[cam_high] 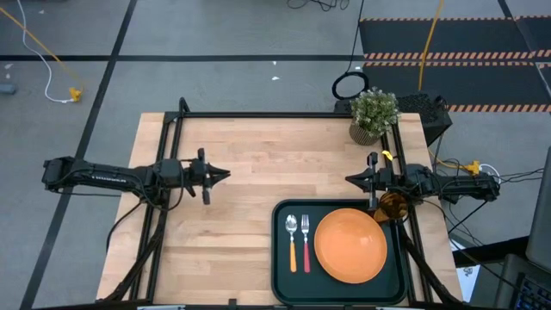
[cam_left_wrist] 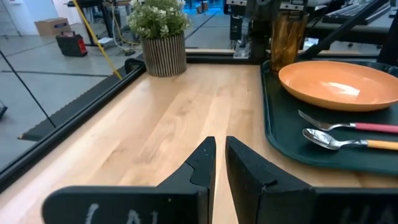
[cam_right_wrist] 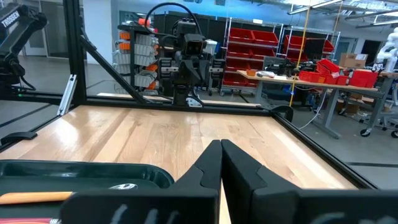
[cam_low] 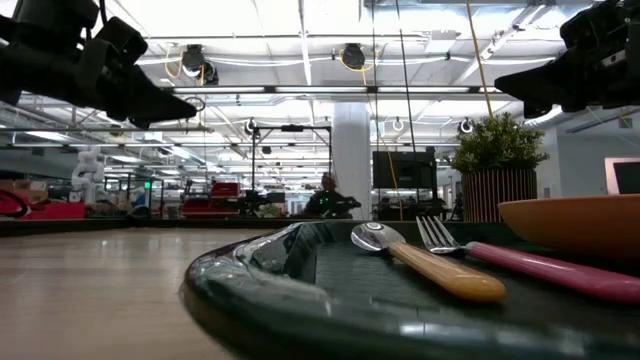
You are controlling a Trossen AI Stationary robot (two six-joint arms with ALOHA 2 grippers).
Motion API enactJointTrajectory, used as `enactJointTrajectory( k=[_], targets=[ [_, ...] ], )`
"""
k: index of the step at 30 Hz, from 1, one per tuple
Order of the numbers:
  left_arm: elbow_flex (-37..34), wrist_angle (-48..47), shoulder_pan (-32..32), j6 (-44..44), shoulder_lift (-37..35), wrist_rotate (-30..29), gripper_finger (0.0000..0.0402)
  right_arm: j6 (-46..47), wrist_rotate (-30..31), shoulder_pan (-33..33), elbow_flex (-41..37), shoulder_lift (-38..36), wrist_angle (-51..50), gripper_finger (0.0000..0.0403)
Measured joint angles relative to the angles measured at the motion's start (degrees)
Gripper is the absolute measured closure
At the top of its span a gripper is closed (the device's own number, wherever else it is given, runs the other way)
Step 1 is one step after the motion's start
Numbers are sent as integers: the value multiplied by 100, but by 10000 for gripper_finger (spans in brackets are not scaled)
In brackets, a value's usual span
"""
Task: Pick and place plate/cup/fork/spoon on tray
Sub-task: Return to Home Position
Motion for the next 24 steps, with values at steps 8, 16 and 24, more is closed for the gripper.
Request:
enactJointTrajectory(
  k=[8,16,24],
  targets=[
    [-193,-1,0,-19,-214,2,362,0,0,-1,-1,0,2,403],
    [-651,303,0,-72,-524,-96,362,0,0,-1,-1,0,1,403],
    [-721,414,0,-9,-598,-101,362,0,0,1,1,-1,2,403]
  ],
)
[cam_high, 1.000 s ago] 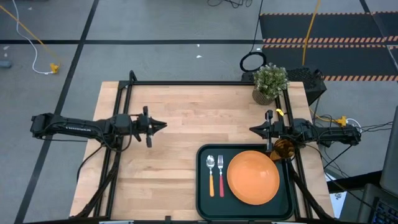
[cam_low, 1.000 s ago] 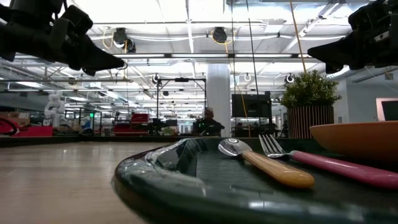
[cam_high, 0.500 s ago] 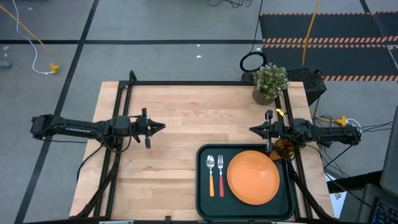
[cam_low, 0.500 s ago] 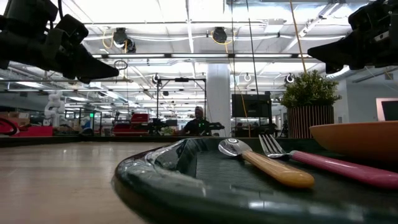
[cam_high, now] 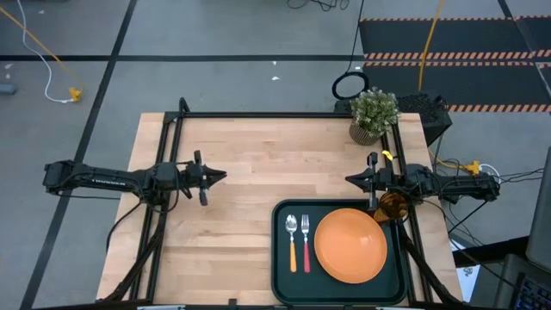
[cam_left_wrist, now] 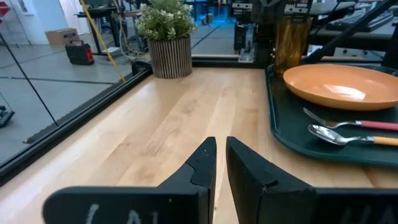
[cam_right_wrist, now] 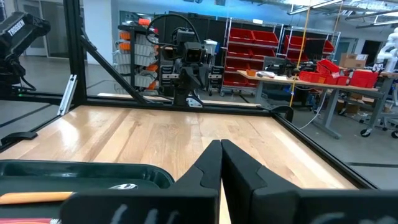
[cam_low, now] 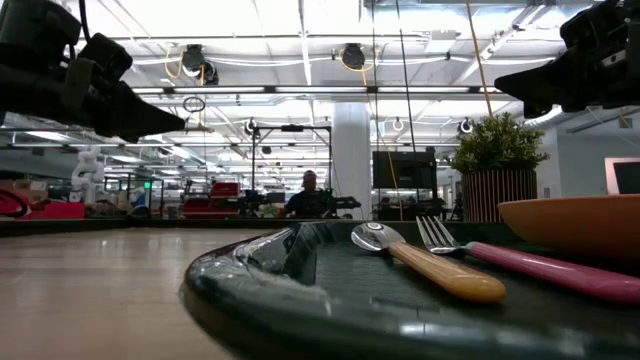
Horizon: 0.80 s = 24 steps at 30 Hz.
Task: Pick and place plate/cup/fork/spoon on tray
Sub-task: Return to Home Position
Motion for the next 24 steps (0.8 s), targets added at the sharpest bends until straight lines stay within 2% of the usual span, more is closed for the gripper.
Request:
enactJointTrajectory(
  k=[6,24],
  targets=[
    [0,15,0,122,-167,154,362,0,0,-2,-1,2,0,403],
    [0,-504,0,169,-1341,159,362,0,0,-2,0,0,0,403]
  ],
)
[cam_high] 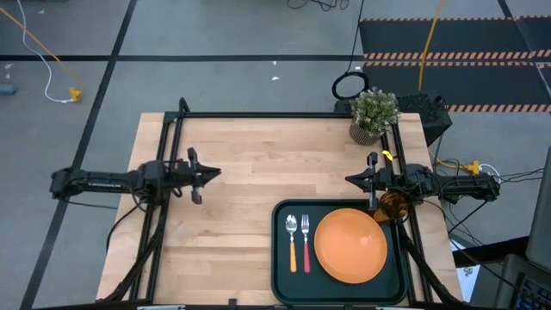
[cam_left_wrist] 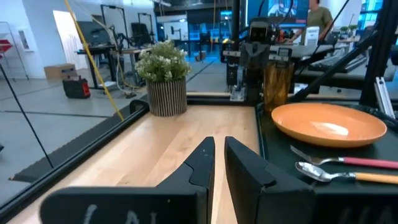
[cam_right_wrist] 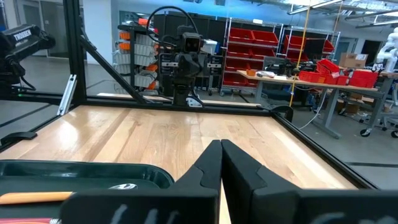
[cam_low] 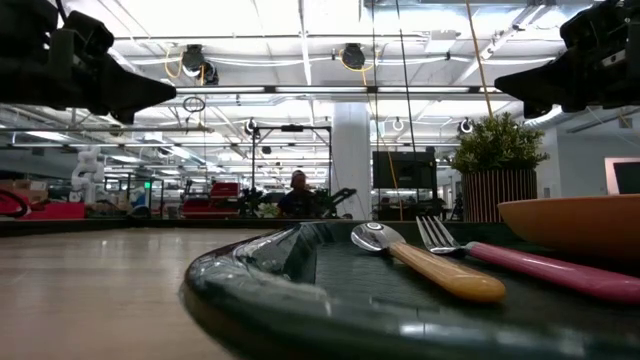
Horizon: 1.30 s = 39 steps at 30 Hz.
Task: Pick and place plate/cup/fork/spoon on tray
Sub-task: Return to Home Position
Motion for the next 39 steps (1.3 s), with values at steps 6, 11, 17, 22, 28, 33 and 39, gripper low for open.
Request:
enactJointTrajectory(
  k=[6,11,17,22,28,33,39],
  targets=[
    [2,-239,0,-86,-372,149,362,0,0,2,-2,0,0,403],
    [2,-513,0,-105,-583,258,362,0,0,2,-2,1,-2,403],
    [4,-803,-75,-212,-749,269,362,0,0,0,-2,2,0,403],
    [4,-828,-229,-212,-758,259,362,0,0,1,-2,1,0,403],
    [4,-832,-397,-146,-758,153,362,0,0,2,-2,1,-1,403],
    [4,-834,-480,-46,-758,129,362,0,0,1,-2,0,-1,403],
    [4,-898,-525,106,-874,101,362,0,0,1,-2,1,0,403]
  ],
)
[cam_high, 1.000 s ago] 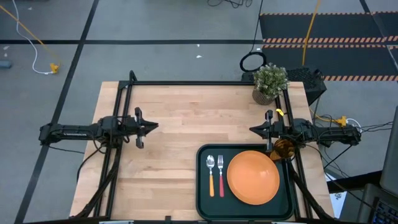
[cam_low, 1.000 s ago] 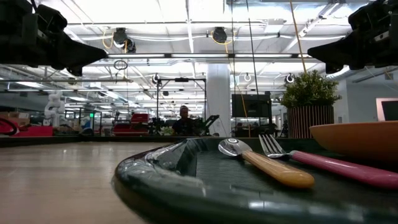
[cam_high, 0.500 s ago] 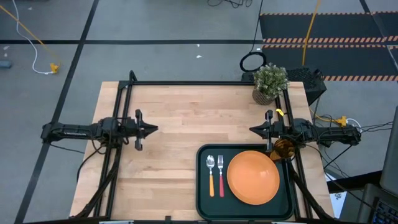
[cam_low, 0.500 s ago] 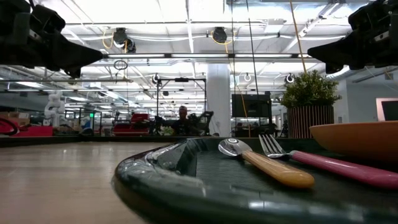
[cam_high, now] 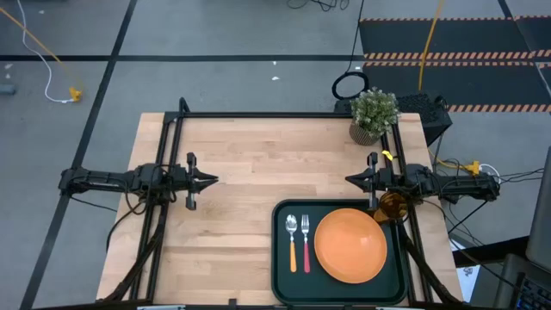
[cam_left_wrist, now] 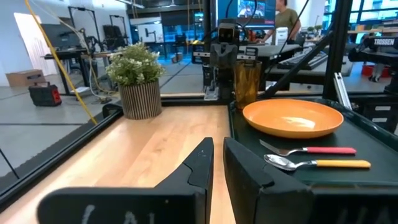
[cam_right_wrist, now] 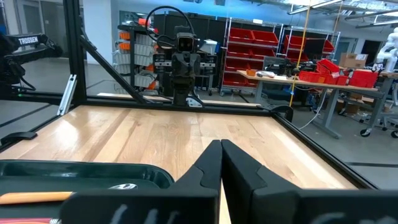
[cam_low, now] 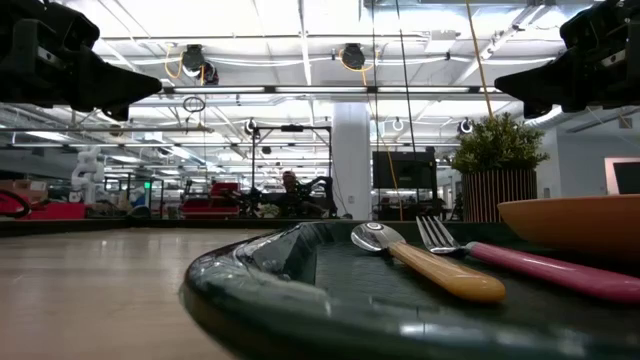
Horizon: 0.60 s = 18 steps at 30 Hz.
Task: Pick and place plate/cup/fork/spoon on tray
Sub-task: Return to Home Position
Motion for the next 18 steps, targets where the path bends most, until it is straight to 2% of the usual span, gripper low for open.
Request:
enactJointTrajectory(
  k=[11,18],
  targets=[
    [1,-482,0,75,-766,-143,362,0,0,1,2,1,-2,403],
    [7,-532,0,122,-754,-159,362,0,0,0,0,1,-2,403]
  ],
)
